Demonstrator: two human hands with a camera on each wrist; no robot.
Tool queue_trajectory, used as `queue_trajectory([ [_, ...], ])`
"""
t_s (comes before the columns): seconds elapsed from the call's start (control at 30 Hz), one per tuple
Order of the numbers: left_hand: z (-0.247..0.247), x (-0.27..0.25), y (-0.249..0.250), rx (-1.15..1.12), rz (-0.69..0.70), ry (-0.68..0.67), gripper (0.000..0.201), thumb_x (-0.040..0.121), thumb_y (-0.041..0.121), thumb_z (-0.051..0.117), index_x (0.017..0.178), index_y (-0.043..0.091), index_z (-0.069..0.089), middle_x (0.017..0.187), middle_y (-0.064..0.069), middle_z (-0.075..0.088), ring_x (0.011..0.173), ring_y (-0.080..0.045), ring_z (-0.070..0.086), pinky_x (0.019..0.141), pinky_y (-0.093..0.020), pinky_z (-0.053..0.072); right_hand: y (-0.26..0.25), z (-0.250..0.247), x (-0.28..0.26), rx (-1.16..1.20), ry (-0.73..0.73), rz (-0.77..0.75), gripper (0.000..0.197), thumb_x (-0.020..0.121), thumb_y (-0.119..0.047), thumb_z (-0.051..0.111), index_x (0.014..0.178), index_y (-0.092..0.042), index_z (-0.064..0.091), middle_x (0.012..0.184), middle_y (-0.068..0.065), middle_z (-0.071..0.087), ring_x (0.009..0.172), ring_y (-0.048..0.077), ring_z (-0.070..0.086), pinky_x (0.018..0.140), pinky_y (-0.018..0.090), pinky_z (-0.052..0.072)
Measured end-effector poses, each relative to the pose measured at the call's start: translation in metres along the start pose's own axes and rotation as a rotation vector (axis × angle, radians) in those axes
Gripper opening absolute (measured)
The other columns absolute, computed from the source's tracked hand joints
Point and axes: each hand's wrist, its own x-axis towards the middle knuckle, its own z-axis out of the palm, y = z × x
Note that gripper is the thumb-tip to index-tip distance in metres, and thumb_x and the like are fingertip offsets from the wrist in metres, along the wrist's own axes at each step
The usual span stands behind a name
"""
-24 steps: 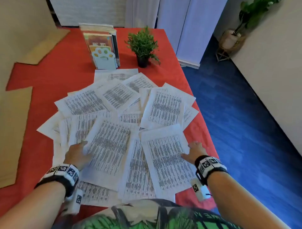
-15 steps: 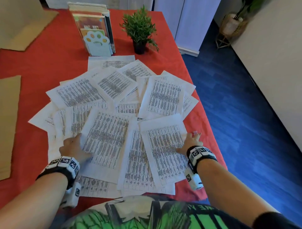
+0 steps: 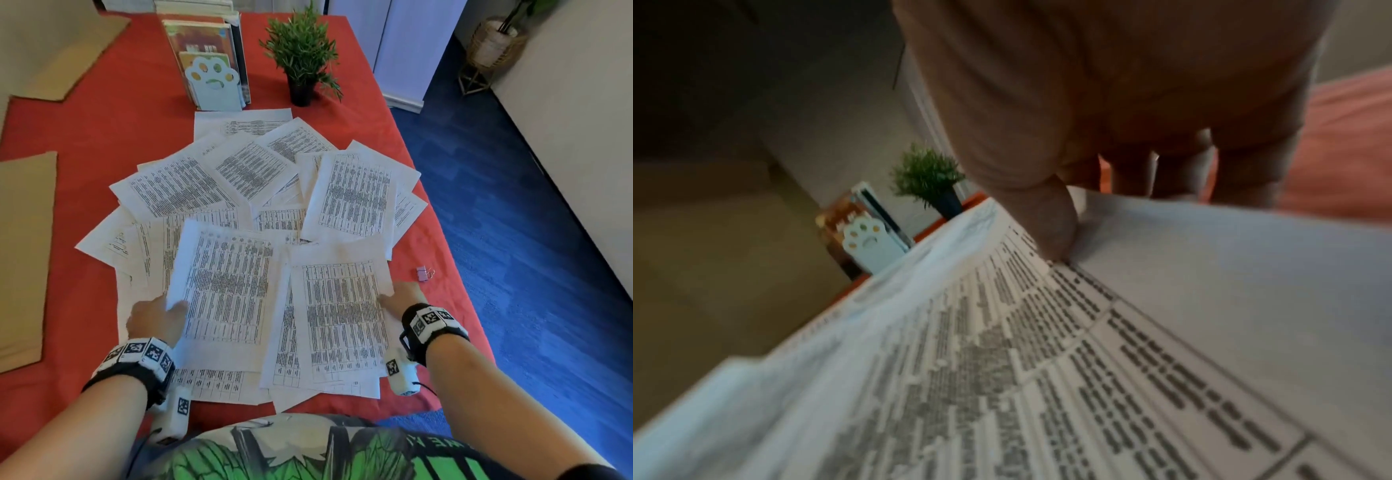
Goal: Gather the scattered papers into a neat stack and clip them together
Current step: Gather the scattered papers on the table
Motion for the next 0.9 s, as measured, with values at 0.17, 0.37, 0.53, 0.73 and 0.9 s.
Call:
queue_trajectory([
  [0.17, 0.002, -0.008, -0.012, 0.047, -0.021, 0.039, 0.045, 0.085, 0.034, 0.061, 0.115, 0.0, 0.064, 0.147, -0.018, 0.032, 0.128, -0.035, 0.035, 0.103, -0.043, 0.036, -0.014, 0.022, -0.013, 0.064, 0.01, 0.032, 0.04, 0.089, -0.028, 0.059, 0.122, -0.006, 0.053, 0.136, 0.016, 0.028, 0.096, 0.031, 0.055, 0.089, 0.035, 0.051],
  [0.37, 0.004, -0.014, -0.006, -0.026, 0.096, 0.088, 0.033, 0.071, 0.022, 0.075, 0.054, 0.011, 0.049, 0.105, -0.024, 0.058, 0.09, -0.033, 0.057, 0.073, -0.037, 0.05, -0.03, 0.04, -0.023, 0.048, 0.014, -0.063, 0.016, 0.088, -0.009, 0.054, 0.104, -0.005, 0.051, 0.125, 0.014, 0.034, 0.073, 0.018, 0.047, 0.065, 0.02, 0.043],
  [0.53, -0.007, -0.015, -0.009, -0.161, 0.152, 0.17, 0.019, 0.083, 0.011, 0.065, 0.099, 0.0, 0.066, 0.097, -0.021, 0.067, 0.082, -0.037, 0.061, 0.072, -0.039, 0.049, -0.043, 0.037, -0.024, 0.134, 0.203, -0.171, 0.016, 0.083, -0.001, 0.048, 0.077, -0.016, 0.048, 0.098, 0.009, 0.058, 0.075, 0.022, 0.054, 0.065, 0.03, 0.047],
  [0.73, -0.03, -0.016, -0.017, -0.455, 0.096, 0.16, 0.076, 0.088, -0.002, 0.056, 0.148, 0.027, 0.017, 0.127, -0.024, 0.054, 0.108, -0.042, 0.057, 0.089, -0.046, 0.045, -0.053, 0.018, -0.032, 0.546, 0.225, -0.313, 0.073, 0.086, -0.002, 0.051, 0.142, -0.04, 0.024, 0.11, 0.0, 0.057, 0.089, 0.024, 0.061, 0.075, 0.039, 0.056],
  [0.9, -0.037, 0.007, -0.023, -0.376, 0.162, 0.107, 0.03, 0.092, 0.013, 0.052, 0.121, 0.009, 0.057, 0.115, -0.02, 0.064, 0.098, -0.034, 0.059, 0.086, -0.04, 0.047, -0.069, 0.005, -0.015, 0.501, 0.331, -0.338, 0.021, 0.091, -0.009, 0.052, 0.111, -0.003, 0.056, 0.101, 0.012, 0.057, 0.09, 0.029, 0.058, 0.075, 0.039, 0.051],
])
